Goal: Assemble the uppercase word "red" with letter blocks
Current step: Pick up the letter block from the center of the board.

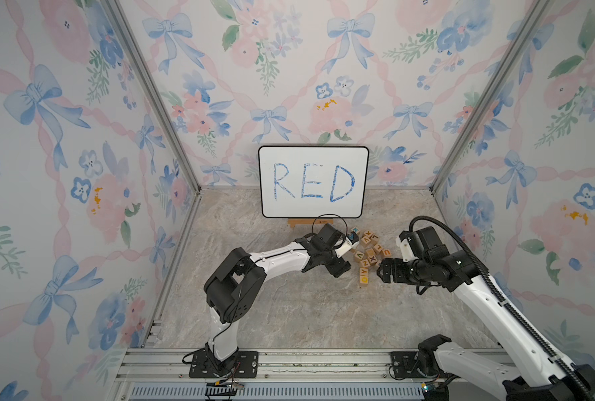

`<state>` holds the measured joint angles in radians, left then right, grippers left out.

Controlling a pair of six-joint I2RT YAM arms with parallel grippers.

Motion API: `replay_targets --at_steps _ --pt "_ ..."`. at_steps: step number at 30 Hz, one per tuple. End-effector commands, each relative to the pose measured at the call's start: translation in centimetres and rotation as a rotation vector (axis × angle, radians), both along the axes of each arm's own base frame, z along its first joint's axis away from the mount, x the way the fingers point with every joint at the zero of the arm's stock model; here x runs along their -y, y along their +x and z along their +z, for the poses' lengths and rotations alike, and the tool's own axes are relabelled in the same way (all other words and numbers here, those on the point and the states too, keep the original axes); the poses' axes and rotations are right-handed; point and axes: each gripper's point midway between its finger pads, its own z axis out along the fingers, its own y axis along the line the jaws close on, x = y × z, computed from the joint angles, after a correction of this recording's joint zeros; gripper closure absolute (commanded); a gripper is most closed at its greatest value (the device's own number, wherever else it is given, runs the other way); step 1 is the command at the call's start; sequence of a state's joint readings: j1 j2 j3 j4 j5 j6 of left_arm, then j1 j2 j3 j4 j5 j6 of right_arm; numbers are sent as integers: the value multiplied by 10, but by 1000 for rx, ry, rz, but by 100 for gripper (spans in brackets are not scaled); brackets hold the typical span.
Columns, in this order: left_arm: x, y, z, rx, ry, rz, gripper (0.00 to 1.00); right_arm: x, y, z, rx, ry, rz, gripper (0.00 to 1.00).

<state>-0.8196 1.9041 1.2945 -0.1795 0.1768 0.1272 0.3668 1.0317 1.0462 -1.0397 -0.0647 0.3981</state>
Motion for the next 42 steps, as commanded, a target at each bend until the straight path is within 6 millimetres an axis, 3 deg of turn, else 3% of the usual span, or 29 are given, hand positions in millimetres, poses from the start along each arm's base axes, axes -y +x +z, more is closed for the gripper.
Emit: replay_targets --at_steps 1,8,11,19,22,35,39,42 --pt "2 3 -8 -21 -2 6 23 4 -6 -1 -18 7 12 3" --pt "-3 9 -24 -45 12 36 26 8 -7 0 -18 16 -1 3" --pt "-2 10 -28 -53 10 39 38 8 -7 -1 -23 20 -5 3" --pt "2 14 -35 -62 14 47 38 11 -7 3 -13 20 -14 3" --pt "3 16 -38 -63 17 50 44 12 -8 4 -12 19 -18 3" --pt "-1 22 -47 -51 43 90 48 18 -4 9 15 8 -34 3" --pt "0 25 -46 -42 44 105 52 20 -4 10 22 -1 -32 3" --pt "0 24 -47 -43 48 109 62 21 -3 12 29 -8 -31 3"
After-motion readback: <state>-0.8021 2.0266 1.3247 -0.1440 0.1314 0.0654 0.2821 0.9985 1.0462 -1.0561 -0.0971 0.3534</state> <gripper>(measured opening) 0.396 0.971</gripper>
